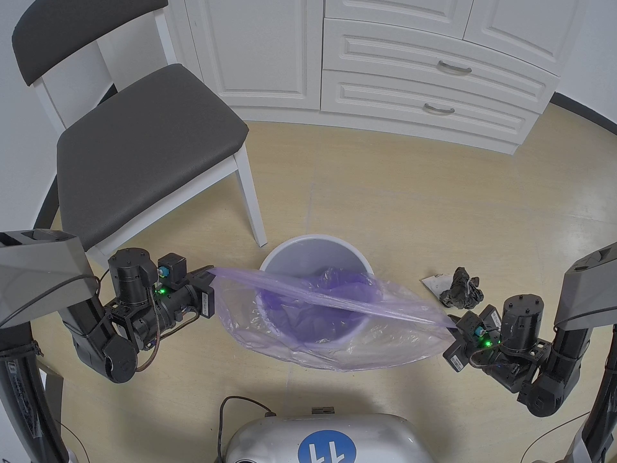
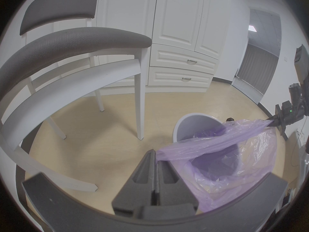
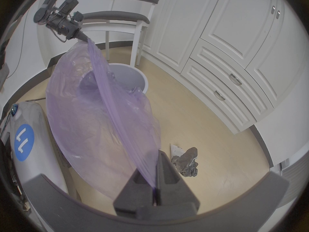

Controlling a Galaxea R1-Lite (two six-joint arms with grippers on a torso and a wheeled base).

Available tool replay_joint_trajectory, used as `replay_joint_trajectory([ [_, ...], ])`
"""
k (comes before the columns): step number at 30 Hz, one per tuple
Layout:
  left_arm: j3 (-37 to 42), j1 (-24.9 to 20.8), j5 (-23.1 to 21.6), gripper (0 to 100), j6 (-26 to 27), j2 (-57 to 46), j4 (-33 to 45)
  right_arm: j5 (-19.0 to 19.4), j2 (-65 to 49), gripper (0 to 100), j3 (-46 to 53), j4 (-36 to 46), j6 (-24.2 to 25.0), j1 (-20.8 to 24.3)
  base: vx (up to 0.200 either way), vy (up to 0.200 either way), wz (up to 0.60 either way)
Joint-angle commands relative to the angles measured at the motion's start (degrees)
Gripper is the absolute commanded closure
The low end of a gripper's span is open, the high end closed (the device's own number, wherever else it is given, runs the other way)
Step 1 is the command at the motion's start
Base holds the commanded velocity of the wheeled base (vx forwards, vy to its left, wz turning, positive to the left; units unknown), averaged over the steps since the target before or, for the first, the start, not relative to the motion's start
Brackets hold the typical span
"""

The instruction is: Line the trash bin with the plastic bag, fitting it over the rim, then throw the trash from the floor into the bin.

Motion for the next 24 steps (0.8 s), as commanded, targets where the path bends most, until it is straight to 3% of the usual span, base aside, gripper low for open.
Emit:
replay_joint_trajectory([
  [1,0.73,-0.34,0.01,100,0.06,-0.7,-0.26,0.03,-0.7,100,0.87,-1.02,-0.22,0.36,0.0,0.0,0.0],
  [12,4.16,-0.43,-0.07,100,4.8,0.44,-0.87,0.03,1.05,100,1.05,-1.02,-0.22,0.98,0.0,0.0,0.0],
  [24,5.57,-0.34,-0.16,100,5.24,-1.49,0.89,0.03,-0.97,100,3.24,-1.02,-1.81,1.07,0.0,0.0,0.0],
])
